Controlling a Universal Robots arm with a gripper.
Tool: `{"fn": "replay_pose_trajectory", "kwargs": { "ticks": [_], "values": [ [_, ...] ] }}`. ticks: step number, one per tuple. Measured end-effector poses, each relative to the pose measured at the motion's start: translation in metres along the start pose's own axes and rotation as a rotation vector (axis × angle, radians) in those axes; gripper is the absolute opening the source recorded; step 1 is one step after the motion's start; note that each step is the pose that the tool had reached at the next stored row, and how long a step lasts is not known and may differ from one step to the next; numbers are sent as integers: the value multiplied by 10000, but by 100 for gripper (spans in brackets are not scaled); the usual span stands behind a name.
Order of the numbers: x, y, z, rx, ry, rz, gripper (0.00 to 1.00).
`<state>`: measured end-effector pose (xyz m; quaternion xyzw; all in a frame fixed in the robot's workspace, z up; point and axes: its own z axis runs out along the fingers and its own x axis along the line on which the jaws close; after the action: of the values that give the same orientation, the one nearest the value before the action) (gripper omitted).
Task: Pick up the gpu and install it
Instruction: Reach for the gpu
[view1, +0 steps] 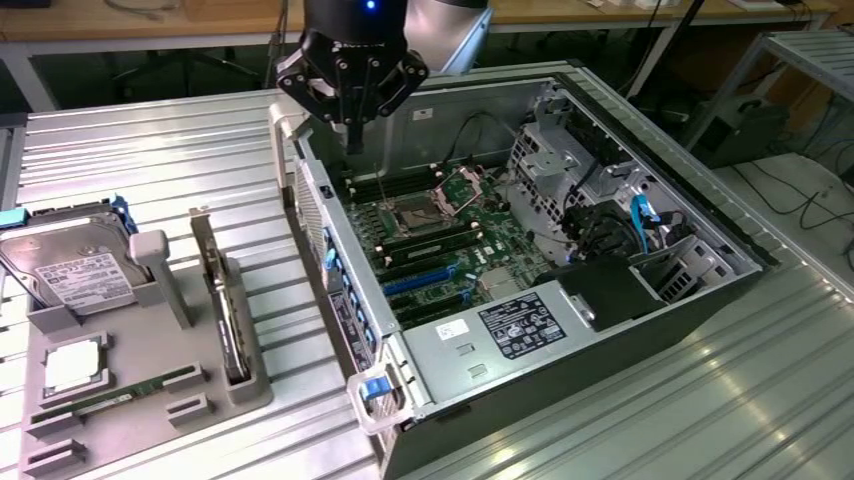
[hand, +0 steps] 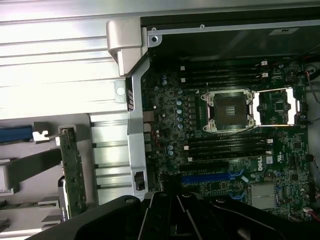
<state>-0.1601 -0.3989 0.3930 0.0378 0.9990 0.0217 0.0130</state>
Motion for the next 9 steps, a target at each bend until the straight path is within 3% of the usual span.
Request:
{"fn": "replay_pose_trajectory", "kwargs": {
  "ticks": [9],
  "values": [
    [41,-3,-1,0,0,0,11]
  ]
}}
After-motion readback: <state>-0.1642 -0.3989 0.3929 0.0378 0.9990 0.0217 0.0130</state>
